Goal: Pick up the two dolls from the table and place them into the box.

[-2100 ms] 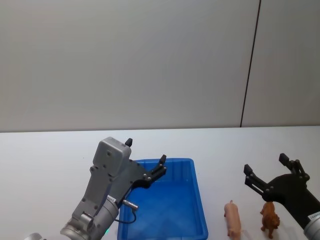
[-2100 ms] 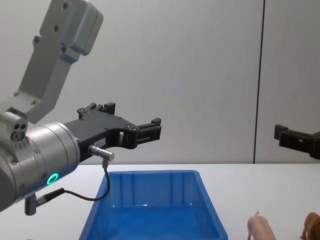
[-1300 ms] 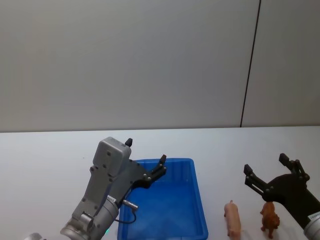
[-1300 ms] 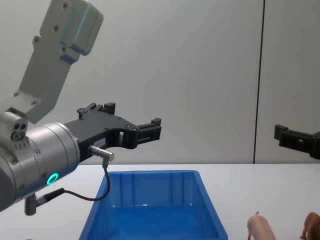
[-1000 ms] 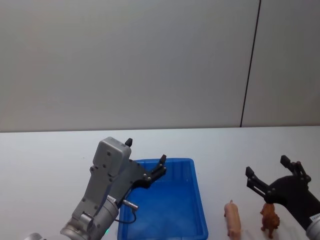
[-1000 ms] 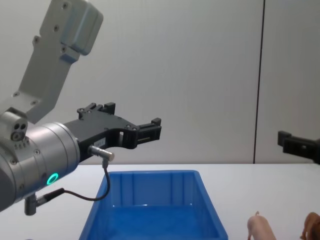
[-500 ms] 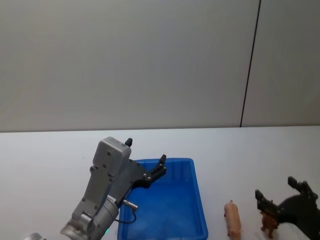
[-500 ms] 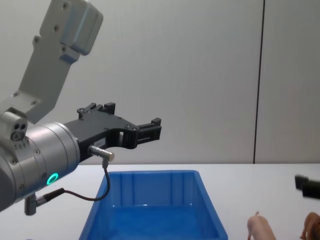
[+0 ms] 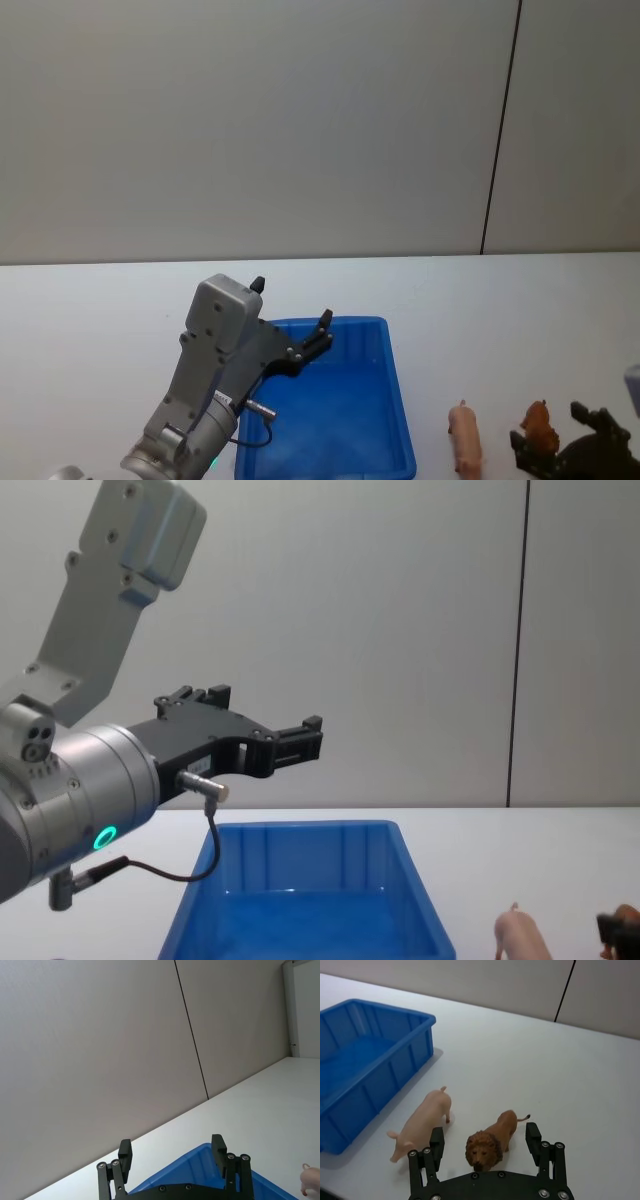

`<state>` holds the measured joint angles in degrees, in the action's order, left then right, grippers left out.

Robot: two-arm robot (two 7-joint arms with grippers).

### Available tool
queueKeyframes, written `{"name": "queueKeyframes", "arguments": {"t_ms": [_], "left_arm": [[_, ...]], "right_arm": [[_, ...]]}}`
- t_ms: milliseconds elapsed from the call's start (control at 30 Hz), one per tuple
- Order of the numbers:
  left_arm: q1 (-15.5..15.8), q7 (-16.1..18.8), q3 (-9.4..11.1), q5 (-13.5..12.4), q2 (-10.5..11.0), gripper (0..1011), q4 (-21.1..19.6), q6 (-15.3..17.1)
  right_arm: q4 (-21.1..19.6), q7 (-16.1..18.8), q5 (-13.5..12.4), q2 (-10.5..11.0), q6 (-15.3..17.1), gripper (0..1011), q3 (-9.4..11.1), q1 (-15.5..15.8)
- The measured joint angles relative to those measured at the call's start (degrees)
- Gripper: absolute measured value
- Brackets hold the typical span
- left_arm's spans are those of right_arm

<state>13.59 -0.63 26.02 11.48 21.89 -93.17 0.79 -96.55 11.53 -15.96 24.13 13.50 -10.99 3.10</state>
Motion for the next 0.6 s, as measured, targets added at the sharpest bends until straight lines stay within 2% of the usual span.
{"name": "queueKeyframes", "arguments": {"t_ms": [267,433,467,567,600], "left_arm": [[0.0,0.0,0.0,0.0,0.0,1001,0.0,0.0],[0.0,0.0,0.0,0.0,0.0,1002,0.0,0.0],[0.0,0.0,0.0,0.0,0.0,1001,0.0,0.0],[0.0,0.0,0.0,0.0,0.0,1002,0.0,0.0],[0.0,0.0,0.0,0.0,0.0,1002,0.0,0.0]], "right_arm": [[1.6,0.6,-0.1,-0.5,1.7,998,-0.3,-0.5],[2.5,0.6,-0.1,-0.9,2.3,909,-0.5,-0.8],[2.7,0.5,-0.1,-1.0,2.3,860,-0.6,-1.0],[3.0,0.3,-0.1,-1.2,2.4,808,-0.7,-1.1],[3.2,0.1,0.1,-1.3,2.4,754,-0.7,-1.2]]}}
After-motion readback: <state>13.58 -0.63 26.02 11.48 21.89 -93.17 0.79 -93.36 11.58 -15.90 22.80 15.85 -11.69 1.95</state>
